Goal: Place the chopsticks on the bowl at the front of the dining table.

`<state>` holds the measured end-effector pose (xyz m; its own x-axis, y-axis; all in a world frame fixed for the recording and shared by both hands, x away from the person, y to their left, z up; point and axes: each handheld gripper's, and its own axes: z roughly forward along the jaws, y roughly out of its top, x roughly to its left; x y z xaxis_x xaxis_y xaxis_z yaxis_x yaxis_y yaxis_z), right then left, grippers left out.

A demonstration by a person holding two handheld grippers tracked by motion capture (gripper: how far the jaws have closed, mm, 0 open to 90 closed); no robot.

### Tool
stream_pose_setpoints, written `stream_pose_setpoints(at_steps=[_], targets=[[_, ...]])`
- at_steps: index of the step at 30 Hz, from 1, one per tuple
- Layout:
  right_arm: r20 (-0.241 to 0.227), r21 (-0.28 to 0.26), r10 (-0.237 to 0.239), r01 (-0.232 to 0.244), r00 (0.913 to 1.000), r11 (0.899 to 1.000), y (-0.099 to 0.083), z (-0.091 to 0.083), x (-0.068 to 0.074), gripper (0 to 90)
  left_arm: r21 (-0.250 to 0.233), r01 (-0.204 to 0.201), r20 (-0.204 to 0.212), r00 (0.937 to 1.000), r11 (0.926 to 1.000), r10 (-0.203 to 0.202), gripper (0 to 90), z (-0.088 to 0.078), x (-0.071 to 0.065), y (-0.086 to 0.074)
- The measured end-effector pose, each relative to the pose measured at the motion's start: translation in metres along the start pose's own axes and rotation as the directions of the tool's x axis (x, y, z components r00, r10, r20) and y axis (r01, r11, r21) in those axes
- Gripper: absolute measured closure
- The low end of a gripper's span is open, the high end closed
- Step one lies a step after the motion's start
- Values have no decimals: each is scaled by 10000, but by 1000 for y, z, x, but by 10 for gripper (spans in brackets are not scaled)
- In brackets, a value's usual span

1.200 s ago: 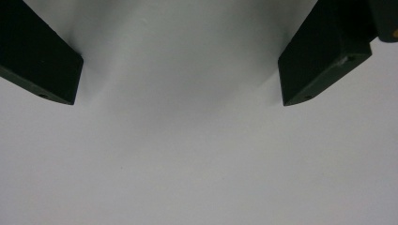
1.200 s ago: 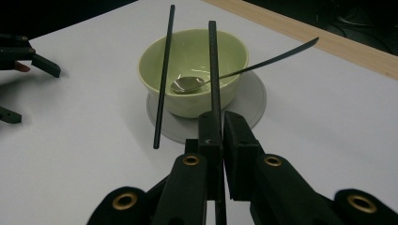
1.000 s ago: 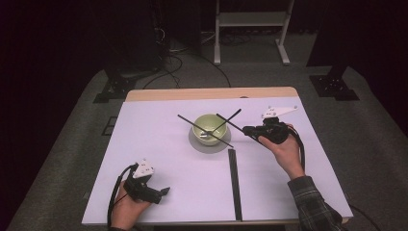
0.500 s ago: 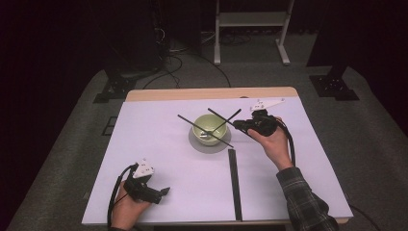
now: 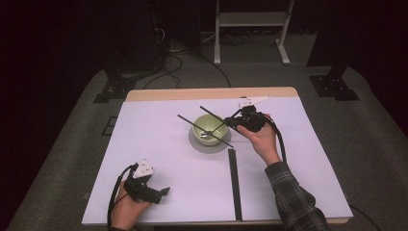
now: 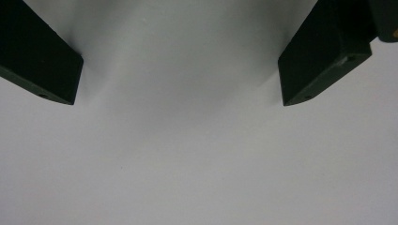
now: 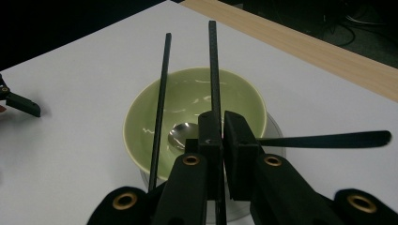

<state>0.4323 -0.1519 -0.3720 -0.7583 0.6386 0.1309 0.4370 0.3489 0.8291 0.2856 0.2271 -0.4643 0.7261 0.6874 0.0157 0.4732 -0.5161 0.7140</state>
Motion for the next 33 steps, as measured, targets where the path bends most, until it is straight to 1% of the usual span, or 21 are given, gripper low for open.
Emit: stream_pose_setpoints(at_steps=[3,7,9,10,18,20,25,33], targets=[[10,31,-12,12,10000,10000,3,6,1,857,-2,2,-1,10000,10000,-2,0,0,0,0],[-17,49,85,-85,10000,10000,5,14,2,857,5,-6,0,10000,10000,6,0,0,0,0],[-22,47,67,-67,10000,10000,6,16,2,857,3,-6,-1,10000,10000,6,0,0,0,0],[-41,115,55,-54,10000,9999,8,22,3,857,5,-8,0,10000,10000,8,0,0,0,0],[-44,152,29,-29,10000,9999,15,37,5,857,20,-8,6,10000,10000,8,0,0,0,0],[-23,232,7,-6,10000,9997,16,40,5,857,-3,2,1,10000,10000,-2,0,0,0,0],[-83,281,179,-176,9998,9995,15,49,6,857,-7,13,4,10000,10000,-13,0,0,0,0],[-51,468,231,-228,9997,9986,14,61,6,856,-8,23,8,10000,10000,-23,0,0,0,0]])
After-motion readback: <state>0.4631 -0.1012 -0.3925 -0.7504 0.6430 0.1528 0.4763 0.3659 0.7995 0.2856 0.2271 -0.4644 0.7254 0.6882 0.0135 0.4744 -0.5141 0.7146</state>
